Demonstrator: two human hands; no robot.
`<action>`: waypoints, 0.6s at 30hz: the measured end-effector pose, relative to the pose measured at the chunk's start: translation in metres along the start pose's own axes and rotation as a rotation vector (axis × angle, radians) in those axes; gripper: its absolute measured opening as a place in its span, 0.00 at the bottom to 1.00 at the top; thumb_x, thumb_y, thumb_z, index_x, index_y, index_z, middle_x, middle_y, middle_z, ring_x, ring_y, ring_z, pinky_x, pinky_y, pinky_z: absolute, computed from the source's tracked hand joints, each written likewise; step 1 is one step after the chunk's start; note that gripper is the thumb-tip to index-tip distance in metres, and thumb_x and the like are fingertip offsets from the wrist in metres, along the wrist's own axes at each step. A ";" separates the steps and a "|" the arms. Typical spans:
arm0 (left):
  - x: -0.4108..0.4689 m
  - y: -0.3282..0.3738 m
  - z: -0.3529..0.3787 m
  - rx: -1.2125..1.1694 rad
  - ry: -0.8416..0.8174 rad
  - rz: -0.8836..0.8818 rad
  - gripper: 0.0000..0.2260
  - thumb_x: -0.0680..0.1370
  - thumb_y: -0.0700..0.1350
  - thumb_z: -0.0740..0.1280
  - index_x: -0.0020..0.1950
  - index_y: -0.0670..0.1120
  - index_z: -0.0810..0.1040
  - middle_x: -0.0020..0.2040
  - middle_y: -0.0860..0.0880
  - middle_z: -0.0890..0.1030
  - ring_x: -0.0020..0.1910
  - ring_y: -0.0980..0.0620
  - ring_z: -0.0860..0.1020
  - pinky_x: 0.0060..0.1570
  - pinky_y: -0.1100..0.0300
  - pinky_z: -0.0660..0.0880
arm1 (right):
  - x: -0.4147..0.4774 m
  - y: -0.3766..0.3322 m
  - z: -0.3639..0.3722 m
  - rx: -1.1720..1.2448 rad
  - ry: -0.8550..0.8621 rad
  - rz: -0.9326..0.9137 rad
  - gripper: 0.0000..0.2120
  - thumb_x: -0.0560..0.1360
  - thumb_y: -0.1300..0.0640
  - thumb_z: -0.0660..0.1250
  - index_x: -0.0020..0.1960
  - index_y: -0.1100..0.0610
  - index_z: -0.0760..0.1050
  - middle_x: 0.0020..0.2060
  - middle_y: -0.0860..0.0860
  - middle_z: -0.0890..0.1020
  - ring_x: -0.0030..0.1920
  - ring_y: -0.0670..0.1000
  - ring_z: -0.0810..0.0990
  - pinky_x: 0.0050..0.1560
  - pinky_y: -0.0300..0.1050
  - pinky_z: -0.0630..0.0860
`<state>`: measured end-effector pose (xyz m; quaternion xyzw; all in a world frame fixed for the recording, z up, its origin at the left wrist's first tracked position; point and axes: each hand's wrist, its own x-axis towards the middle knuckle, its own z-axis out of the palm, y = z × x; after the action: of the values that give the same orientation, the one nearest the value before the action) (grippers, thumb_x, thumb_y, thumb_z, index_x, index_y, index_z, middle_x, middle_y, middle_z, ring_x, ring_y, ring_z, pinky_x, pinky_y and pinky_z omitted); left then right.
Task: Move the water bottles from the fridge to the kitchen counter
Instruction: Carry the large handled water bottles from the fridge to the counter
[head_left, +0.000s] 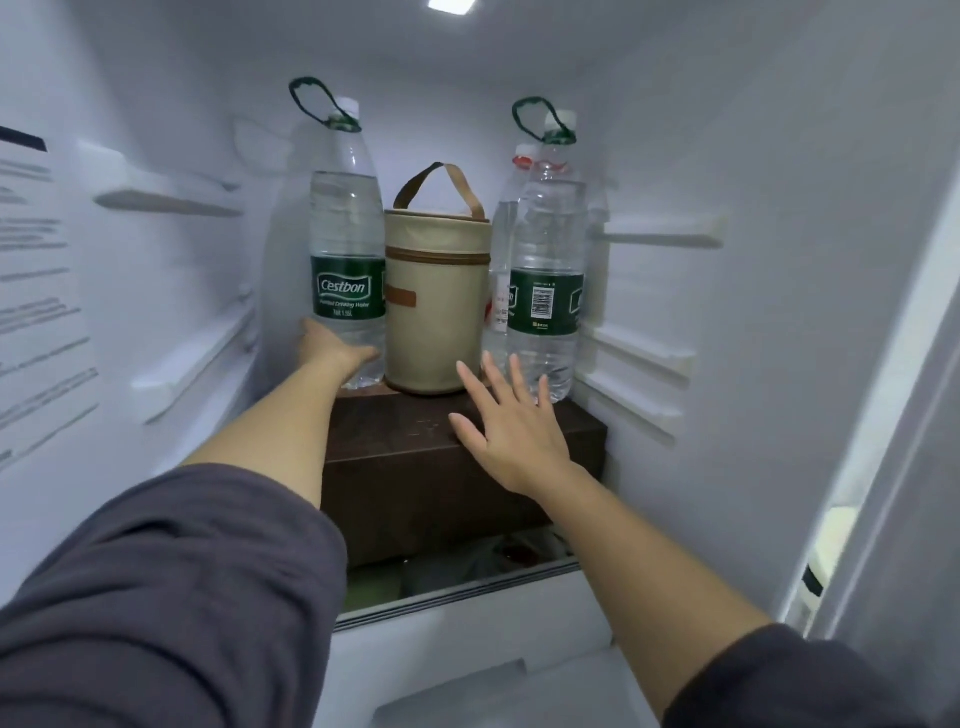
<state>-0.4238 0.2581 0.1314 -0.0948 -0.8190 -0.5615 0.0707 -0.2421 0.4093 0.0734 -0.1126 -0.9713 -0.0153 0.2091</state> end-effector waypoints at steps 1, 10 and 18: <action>0.003 -0.001 0.002 -0.022 -0.010 -0.001 0.43 0.68 0.44 0.78 0.75 0.40 0.56 0.71 0.39 0.67 0.70 0.40 0.67 0.68 0.49 0.66 | 0.000 0.000 0.001 0.000 0.004 0.000 0.30 0.81 0.35 0.43 0.79 0.41 0.38 0.80 0.49 0.41 0.79 0.56 0.34 0.77 0.65 0.37; -0.001 -0.005 0.005 0.009 0.055 0.035 0.39 0.66 0.47 0.80 0.69 0.41 0.61 0.67 0.40 0.71 0.65 0.39 0.72 0.62 0.47 0.71 | 0.002 0.003 0.004 0.034 0.028 0.002 0.31 0.81 0.35 0.44 0.79 0.42 0.38 0.81 0.49 0.42 0.79 0.55 0.36 0.77 0.64 0.39; -0.047 -0.003 -0.013 0.125 0.070 0.052 0.40 0.65 0.52 0.79 0.69 0.42 0.61 0.66 0.41 0.72 0.64 0.40 0.73 0.58 0.48 0.73 | -0.001 0.002 0.002 0.048 0.026 0.003 0.31 0.82 0.36 0.44 0.80 0.42 0.39 0.81 0.50 0.43 0.79 0.56 0.36 0.77 0.63 0.38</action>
<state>-0.3784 0.2413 0.1226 -0.0916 -0.8468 -0.5100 0.1198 -0.2420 0.4115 0.0712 -0.1090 -0.9683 0.0067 0.2246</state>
